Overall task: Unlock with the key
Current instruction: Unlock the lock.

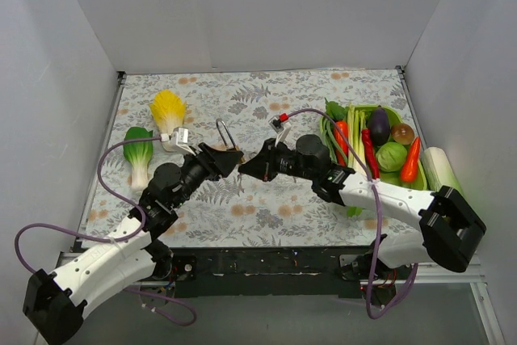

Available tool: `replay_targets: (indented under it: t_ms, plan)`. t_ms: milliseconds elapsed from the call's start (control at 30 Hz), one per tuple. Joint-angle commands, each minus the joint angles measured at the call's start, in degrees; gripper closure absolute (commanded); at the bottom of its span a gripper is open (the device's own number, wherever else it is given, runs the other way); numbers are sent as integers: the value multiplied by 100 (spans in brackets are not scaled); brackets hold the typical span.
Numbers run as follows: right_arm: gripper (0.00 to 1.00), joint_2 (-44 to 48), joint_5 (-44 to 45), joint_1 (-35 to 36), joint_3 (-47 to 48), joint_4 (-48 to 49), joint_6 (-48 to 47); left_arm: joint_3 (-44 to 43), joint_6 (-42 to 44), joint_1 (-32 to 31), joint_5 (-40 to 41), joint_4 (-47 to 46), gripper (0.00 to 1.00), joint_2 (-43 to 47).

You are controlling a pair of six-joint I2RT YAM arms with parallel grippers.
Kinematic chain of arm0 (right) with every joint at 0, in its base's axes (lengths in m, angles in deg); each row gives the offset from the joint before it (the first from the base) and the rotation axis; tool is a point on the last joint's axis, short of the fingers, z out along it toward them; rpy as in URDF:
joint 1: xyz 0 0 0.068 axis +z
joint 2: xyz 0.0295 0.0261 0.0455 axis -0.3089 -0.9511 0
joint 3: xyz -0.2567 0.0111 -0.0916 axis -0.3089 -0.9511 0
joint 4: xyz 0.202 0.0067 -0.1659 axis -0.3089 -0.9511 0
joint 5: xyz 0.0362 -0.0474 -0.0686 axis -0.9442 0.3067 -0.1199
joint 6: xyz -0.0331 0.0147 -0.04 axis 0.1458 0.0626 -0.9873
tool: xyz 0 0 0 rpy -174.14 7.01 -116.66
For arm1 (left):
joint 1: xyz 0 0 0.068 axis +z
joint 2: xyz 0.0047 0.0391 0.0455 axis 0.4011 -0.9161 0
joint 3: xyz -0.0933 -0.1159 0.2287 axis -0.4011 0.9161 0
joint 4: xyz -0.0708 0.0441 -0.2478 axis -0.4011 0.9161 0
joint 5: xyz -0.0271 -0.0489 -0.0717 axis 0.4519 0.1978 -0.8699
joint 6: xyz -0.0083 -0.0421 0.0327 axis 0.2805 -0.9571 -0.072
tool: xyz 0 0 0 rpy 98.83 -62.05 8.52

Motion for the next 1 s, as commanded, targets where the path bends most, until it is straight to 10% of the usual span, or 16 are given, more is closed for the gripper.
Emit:
replay_targets:
  t_ms: [0, 600, 967]
  plan:
    - [99, 419, -121, -83, 95, 2006, 435, -91, 21, -253, -1724, -361, 100, 152]
    - [99, 832, 626, -101, 245, 460, -443, -715, -269, -253, -345, 1166, 100, -67]
    - [52, 1078, 749, -84, -19, -190, -777, -1058, -383, -253, 709, 1897, 100, -585]
